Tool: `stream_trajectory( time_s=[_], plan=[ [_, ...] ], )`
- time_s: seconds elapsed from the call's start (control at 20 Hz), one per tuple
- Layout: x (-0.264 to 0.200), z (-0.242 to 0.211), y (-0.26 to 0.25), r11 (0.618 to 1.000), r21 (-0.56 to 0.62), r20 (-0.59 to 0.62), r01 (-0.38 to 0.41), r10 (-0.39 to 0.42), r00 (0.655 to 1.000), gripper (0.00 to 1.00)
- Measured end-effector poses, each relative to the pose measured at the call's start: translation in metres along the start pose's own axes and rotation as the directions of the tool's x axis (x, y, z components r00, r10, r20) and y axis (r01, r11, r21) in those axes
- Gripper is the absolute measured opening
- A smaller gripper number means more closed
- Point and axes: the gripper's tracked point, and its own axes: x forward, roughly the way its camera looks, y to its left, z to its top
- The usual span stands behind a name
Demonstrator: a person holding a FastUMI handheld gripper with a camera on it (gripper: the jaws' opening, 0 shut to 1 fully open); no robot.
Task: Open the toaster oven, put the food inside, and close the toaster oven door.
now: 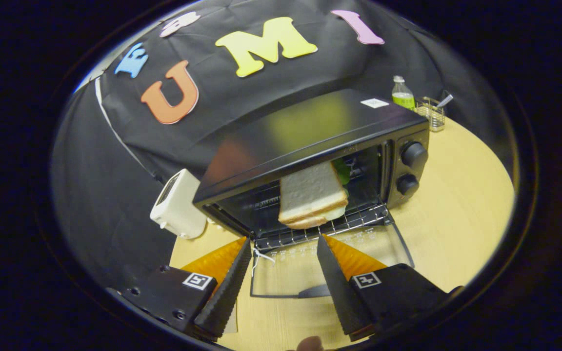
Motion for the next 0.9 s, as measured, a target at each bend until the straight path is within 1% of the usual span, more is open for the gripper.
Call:
stream_trajectory(
  time_s=[0.1,0.2,0.3,0.4,0.5,0.6,0.8,0.9],
  plan=[
    [-0.027,-0.010,0.006,0.999,-0.041,-0.009,0.004,-0.005,1.000,0.90],
    [-0.052,-0.021,0.006,0.994,-0.108,-0.009,0.025,-0.026,1.000,0.90],
    [-0.072,-0.034,-0.004,0.978,-0.195,0.007,0.071,-0.071,0.997,0.90],
    [-0.083,-0.051,-0.021,0.960,-0.256,0.015,0.113,-0.112,0.994,0.91],
    [-0.078,-0.071,-0.041,0.949,-0.274,0.007,0.159,-0.163,0.987,0.91],
    [-0.066,-0.093,-0.059,0.945,-0.271,-0.028,0.185,-0.200,0.979,0.91],
    [-0.031,-0.123,-0.075,0.943,-0.273,-0.067,0.188,-0.214,0.975,0.91],
    [-0.012,-0.129,-0.080,0.944,-0.270,-0.067,0.191,-0.216,0.974,0.91]
  ],
)
